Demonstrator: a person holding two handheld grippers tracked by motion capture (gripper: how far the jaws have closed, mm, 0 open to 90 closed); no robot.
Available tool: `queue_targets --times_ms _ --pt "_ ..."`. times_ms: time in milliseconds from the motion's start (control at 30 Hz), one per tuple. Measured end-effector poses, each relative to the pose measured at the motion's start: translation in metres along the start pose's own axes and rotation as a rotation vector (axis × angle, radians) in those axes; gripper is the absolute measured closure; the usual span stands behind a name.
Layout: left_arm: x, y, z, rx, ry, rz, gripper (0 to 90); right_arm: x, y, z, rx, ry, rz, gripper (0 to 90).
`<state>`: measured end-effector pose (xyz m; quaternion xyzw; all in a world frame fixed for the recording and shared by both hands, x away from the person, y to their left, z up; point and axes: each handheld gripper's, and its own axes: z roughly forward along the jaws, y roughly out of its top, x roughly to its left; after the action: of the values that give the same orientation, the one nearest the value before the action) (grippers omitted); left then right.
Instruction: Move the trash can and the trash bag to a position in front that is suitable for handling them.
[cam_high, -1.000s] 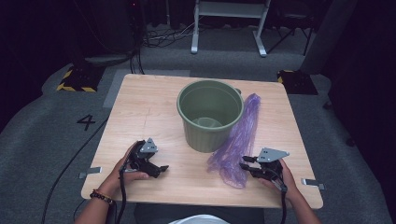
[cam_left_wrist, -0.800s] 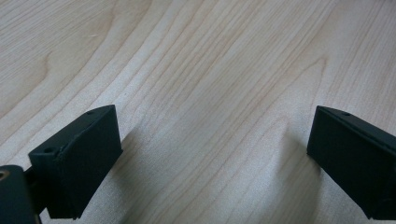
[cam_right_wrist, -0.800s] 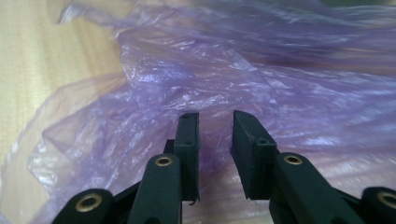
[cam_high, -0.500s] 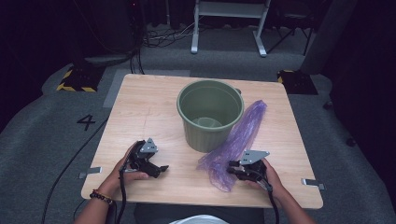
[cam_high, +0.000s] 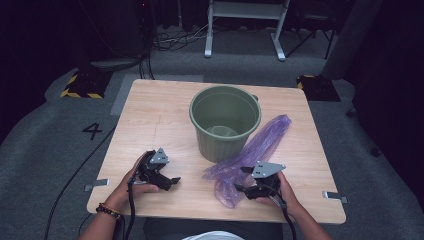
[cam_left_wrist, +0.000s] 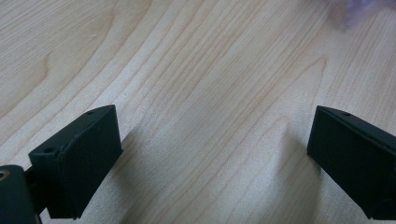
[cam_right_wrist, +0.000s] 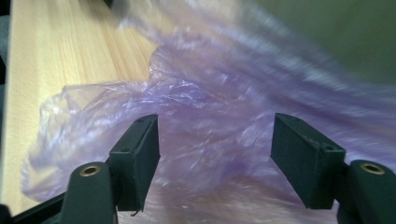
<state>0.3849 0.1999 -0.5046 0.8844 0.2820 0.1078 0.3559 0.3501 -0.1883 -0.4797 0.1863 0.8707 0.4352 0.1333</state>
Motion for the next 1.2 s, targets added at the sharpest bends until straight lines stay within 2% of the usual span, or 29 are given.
queue_targets --times_ms 33,67,100,133,233,267,333,367,400,433,467,533,567,633,667,700,767,833,933,967,1200 --pt "0.000 0.000 0.000 0.000 0.000 0.000 2.7 -0.002 0.000 -0.013 -0.023 -0.009 -0.002 29.9" --pt "0.000 0.000 0.000 0.000 0.000 0.000 2.7 -0.002 0.000 -0.013 -0.023 -0.009 -0.002 29.9" --pt "0.000 0.000 0.000 0.000 0.000 -0.001 2.7 -0.005 -0.001 -0.026 -0.037 -0.024 0.000 28.7" --pt "0.000 0.000 0.000 0.000 0.000 -0.001 2.7 -0.005 -0.001 -0.026 -0.037 -0.024 0.000 28.7" --pt "0.000 0.000 0.000 0.000 0.000 0.000 2.7 -0.015 -0.008 -0.049 -0.076 -0.055 0.030 28.5" --pt "0.000 0.000 0.000 0.000 0.000 0.000 2.7 -0.015 -0.008 -0.049 -0.076 -0.055 0.030 28.5" --pt "0.000 0.000 0.000 0.000 0.000 0.000 2.7 -0.027 -0.014 -0.062 -0.100 -0.099 0.053 30.0" --pt "0.000 0.000 0.000 0.000 0.000 0.000 2.7 -0.032 -0.017 -0.065 -0.102 -0.125 0.059 30.8" --pt "0.000 0.000 0.000 0.000 0.000 0.000 2.7 -0.032 -0.017 -0.065 -0.102 -0.125 0.059 30.8" --pt "0.000 0.000 0.000 0.000 0.000 -0.001 2.7 -0.043 -0.022 -0.067 -0.091 -0.173 0.080 33.3" --pt "0.000 0.000 0.000 0.000 0.000 -0.001 2.7 -0.043 -0.022 -0.067 -0.091 -0.173 0.080 33.3" --pt "0.000 0.000 0.000 0.000 0.000 -0.001 2.7 -0.054 -0.027 -0.062 -0.071 -0.194 0.108 37.4" --pt "0.000 0.000 0.000 -0.001 0.000 -0.003 2.7 -0.063 -0.030 -0.051 -0.033 -0.177 0.118 41.0" --pt "0.000 0.000 0.000 0.000 0.000 0.000 2.7 -0.066 -0.030 -0.038 0.003 -0.145 0.100 46.3" --pt "0.000 0.000 0.000 0.000 0.000 0.000 2.7 -0.066 -0.030 -0.038 0.003 -0.145 0.100 46.3" --pt "0.000 0.000 0.000 0.001 0.000 -0.001 2.7 -0.068 -0.030 -0.027 0.030 -0.123 0.088 45.0" --pt "0.000 0.000 0.000 -0.001 0.000 -0.002 2.7 -0.069 -0.030 -0.017 0.063 -0.134 0.064 41.3" --pt "0.000 0.000 0.000 0.000 0.000 0.000 2.7 -0.071 -0.032 -0.011 0.085 -0.131 0.079 42.9" --pt "0.000 0.000 0.000 0.000 -0.001 -0.001 2.7 -0.071 -0.035 -0.007 0.099 -0.104 0.098 45.6" --pt "0.000 0.000 0.000 0.000 0.000 0.000 2.7 -0.070 -0.035 -0.006 0.095 -0.089 0.113 49.5" --pt "0.000 0.000 0.000 0.000 0.000 -0.001 2.7 -0.060 -0.031 0.001 0.087 -0.047 0.125 50.7"
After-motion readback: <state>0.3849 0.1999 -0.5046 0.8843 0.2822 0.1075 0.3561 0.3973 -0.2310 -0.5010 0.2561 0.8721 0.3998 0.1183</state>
